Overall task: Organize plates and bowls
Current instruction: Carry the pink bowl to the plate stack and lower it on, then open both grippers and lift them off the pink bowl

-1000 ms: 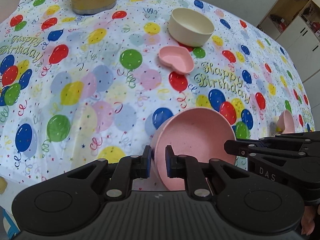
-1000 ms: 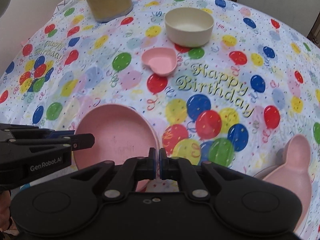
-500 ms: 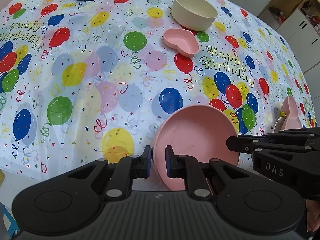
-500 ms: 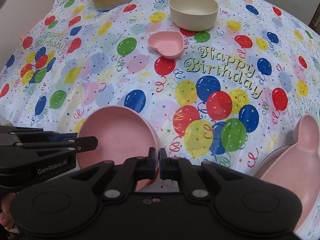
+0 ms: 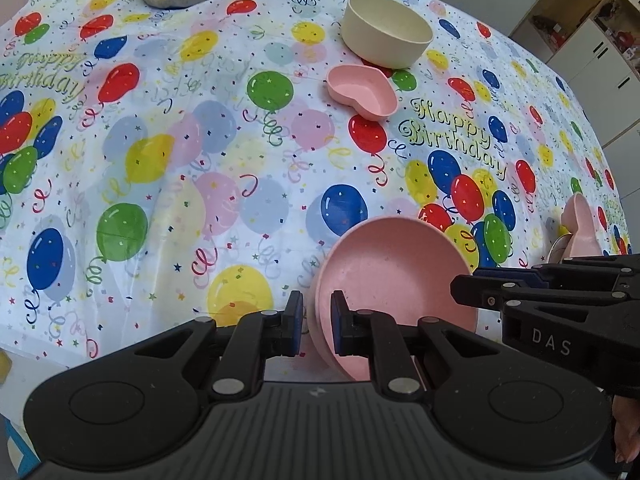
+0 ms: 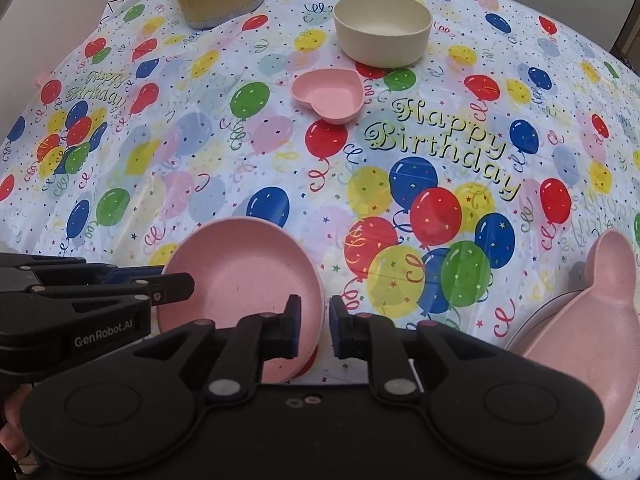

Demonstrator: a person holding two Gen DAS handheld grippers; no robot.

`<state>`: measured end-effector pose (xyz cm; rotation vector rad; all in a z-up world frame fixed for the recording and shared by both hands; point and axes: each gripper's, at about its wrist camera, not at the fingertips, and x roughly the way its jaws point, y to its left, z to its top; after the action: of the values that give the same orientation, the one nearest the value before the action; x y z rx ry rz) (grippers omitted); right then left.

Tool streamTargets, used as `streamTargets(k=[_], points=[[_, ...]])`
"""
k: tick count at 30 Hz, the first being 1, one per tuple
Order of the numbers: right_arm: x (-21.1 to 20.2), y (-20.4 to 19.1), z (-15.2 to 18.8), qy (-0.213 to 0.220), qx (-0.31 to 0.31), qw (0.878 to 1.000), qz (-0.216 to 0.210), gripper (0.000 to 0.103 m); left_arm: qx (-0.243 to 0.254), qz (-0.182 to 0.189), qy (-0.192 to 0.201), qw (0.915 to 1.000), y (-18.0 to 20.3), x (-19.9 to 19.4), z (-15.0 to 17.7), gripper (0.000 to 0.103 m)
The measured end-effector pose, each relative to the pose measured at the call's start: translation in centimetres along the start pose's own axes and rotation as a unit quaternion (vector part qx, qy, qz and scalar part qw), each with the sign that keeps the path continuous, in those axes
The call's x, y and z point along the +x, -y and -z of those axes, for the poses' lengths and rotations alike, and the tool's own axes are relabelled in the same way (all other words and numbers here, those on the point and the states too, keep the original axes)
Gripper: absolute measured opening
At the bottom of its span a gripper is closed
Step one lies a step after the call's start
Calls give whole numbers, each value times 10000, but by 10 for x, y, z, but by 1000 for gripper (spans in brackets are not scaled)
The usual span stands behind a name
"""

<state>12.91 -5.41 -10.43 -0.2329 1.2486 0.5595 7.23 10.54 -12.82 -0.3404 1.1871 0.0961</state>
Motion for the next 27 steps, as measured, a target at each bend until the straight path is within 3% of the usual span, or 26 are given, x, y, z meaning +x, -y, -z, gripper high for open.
streamTargets(k=[9,14,19,21,27], points=[[-22,-8,-3,273,-61,9996,35,19,36,30,365,9993,-9,-23,1,15],[-39,-12,-7,517,-79,9986,70,26,95,84,695,9975,-10,-40,-5,17],[-59,-13,-14,849,-107,9963,51,33,223,136,1117,9934,-6,-61,-13,36],[-66,-13,-18,955,-88,9954,32,36,234,126,1287,9913,-4,-68,-17,55],[-84,-8,-32,1244,-21,9922,-29,48,287,105,1649,9858,3,-85,-35,63]])
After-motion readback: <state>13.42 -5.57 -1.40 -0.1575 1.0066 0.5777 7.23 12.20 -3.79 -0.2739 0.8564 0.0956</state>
